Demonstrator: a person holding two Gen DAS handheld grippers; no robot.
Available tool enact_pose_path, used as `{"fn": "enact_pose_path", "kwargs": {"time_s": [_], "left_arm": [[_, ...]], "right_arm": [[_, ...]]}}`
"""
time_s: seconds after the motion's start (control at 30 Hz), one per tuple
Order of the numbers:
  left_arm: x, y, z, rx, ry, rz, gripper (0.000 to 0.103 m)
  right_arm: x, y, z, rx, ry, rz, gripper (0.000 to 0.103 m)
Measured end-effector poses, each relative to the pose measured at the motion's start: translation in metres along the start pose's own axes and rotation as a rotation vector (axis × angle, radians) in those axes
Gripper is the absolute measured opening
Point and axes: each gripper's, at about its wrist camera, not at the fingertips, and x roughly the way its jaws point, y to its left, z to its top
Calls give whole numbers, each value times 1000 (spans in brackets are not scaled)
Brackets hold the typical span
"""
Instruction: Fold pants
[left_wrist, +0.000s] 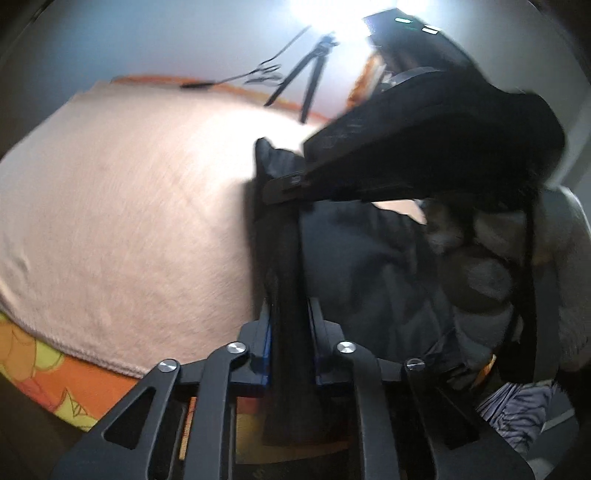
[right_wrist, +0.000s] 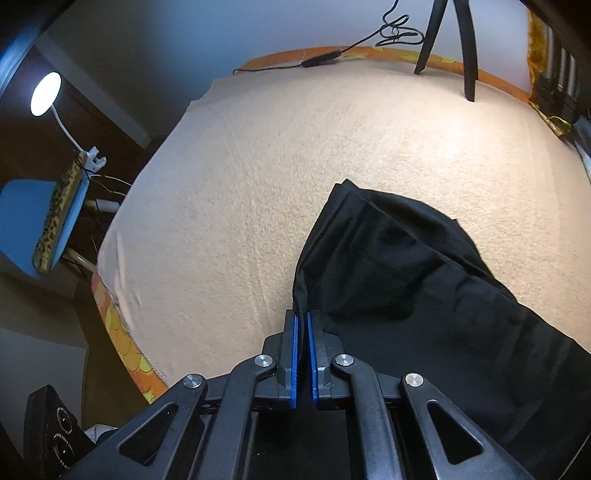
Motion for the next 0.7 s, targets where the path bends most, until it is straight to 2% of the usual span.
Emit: {"fn": "enact_pose_path", "kwargs": {"time_s": [0.1, 0.13, 0.17, 0.23, 0.33, 0.37, 0.47, 0.53, 0.7], "left_arm": [[1, -18, 0, 64, -27, -17, 13], [2, -23, 0, 80, -33, -24, 13], [4, -29, 0, 91, -38, -28, 13], [5, -35, 1, 102, -39, -42, 13], [7, -43, 2, 111, -37, -60, 13], [7, -45, 2, 114, -38, -63, 13], [7, -49, 4, 115, -40, -73, 13], [7, -51, 5, 125, -42, -80, 13], [4, -71, 6, 183, -49, -106, 13]], "right_arm": [[-5, 0, 6, -16, 5, 26, 10], [-7, 0, 7, -19, 10, 23, 24], [-7, 2, 9, -16, 16, 16, 46], [-9, 1, 12, -13, 29, -6, 51], [-7, -2, 14, -11, 41, -19, 48], [-8, -5, 13, -9, 37, -28, 36], [-10, -9, 10, 1, 22, -27, 18], [-15, -12, 7, -2, 3, -24, 11], [-40, -27, -1, 20, -60, 16, 4]]}}
